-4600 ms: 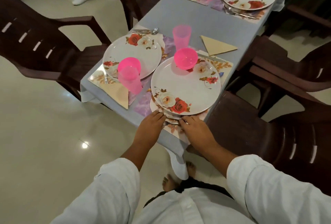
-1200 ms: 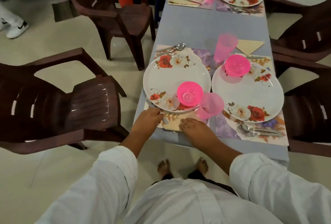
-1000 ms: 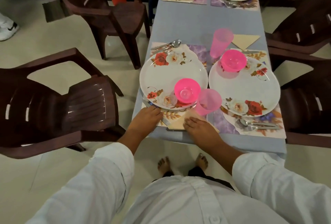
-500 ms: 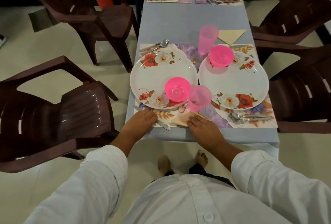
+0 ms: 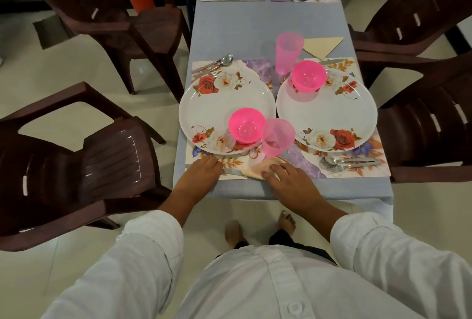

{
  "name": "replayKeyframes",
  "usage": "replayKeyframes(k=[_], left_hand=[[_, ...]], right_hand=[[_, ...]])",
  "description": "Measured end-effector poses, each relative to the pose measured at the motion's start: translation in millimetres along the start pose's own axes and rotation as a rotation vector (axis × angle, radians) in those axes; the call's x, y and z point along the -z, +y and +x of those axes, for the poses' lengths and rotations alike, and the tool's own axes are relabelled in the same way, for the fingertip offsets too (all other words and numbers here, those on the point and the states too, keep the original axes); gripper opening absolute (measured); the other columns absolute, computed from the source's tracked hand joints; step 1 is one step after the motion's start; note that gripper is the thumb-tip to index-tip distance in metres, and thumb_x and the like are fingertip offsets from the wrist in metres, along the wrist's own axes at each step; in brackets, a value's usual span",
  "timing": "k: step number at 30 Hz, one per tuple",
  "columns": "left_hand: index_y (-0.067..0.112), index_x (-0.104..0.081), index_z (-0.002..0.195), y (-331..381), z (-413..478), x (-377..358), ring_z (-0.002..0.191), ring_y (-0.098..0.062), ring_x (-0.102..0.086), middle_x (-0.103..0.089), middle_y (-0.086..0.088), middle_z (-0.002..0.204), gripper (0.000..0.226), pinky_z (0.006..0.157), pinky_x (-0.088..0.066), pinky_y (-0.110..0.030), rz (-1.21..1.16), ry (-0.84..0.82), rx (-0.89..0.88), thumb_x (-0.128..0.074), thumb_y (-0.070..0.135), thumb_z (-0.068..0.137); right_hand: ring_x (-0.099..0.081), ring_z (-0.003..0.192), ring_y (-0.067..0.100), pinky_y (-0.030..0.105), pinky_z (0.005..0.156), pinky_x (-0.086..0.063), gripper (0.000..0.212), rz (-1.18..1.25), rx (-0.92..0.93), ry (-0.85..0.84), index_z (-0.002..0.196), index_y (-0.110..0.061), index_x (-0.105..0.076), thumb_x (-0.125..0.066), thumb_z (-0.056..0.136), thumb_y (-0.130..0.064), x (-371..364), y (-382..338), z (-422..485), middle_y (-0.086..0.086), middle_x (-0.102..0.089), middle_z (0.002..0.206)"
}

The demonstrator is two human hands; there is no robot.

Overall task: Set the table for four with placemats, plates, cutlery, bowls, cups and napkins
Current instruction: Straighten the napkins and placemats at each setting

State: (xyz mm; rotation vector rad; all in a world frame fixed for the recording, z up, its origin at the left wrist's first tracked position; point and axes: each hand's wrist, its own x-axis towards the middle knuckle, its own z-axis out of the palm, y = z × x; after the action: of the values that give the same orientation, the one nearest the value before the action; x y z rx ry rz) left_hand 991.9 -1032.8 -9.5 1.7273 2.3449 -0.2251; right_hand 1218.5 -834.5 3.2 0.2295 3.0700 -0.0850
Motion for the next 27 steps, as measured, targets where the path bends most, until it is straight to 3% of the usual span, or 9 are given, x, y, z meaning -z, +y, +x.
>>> replayKeyframes(k=[5, 15, 22, 27], left_hand=[[0.01, -0.063, 0.123, -5, 3, 1, 0.116, -0.028, -0.061, -0.064, -0.012, 0.128, 0.04, 0.102, -0.051, -0.04, 0.024, -0.018, 0.007, -0.077, 0.022, 0.087], [0.014, -0.061, 0.124, -3, 0, 4, 0.12, -0.025, -0.06, -0.062, -0.009, 0.132, 0.047, 0.1, -0.051, -0.037, -0.058, -0.013, 0.092, -0.081, 0.024, 0.083], [0.012, -0.068, 0.112, -2, 1, -1, 0.103, -0.026, -0.067, -0.069, -0.01, 0.116, 0.044, 0.087, -0.058, -0.037, -0.093, 0.056, 0.139, -0.089, 0.022, 0.074], [0.01, -0.071, 0.1, 6, -1, 5, 0.088, -0.027, -0.07, -0.072, -0.01, 0.1, 0.029, 0.078, -0.06, -0.038, -0.192, 0.267, 0.078, -0.086, 0.017, 0.077]], right_hand=[[-0.065, 0.11, 0.035, 0.043, 0.08, -0.059, 0.054, 0.002, -0.019, -0.003, 0.13, -0.015, -0.064, -0.082, 0.08, -0.025, -3, -1, 2, 0.013, -0.064, 0.127], [-0.067, 0.109, 0.032, 0.043, 0.079, -0.06, 0.062, 0.023, 0.035, -0.005, 0.126, -0.014, -0.069, -0.091, 0.069, -0.023, -3, 1, 4, 0.011, -0.068, 0.125], [-0.065, 0.111, 0.029, 0.041, 0.08, -0.059, 0.053, 0.019, 0.106, 0.02, 0.131, -0.016, -0.065, -0.081, 0.082, -0.026, -9, 5, 3, 0.009, -0.066, 0.129], [-0.066, 0.101, 0.028, 0.039, 0.077, -0.057, 0.033, 0.058, 0.137, 0.187, 0.124, -0.014, -0.065, -0.066, 0.095, -0.031, 3, -6, 11, 0.012, -0.069, 0.12]])
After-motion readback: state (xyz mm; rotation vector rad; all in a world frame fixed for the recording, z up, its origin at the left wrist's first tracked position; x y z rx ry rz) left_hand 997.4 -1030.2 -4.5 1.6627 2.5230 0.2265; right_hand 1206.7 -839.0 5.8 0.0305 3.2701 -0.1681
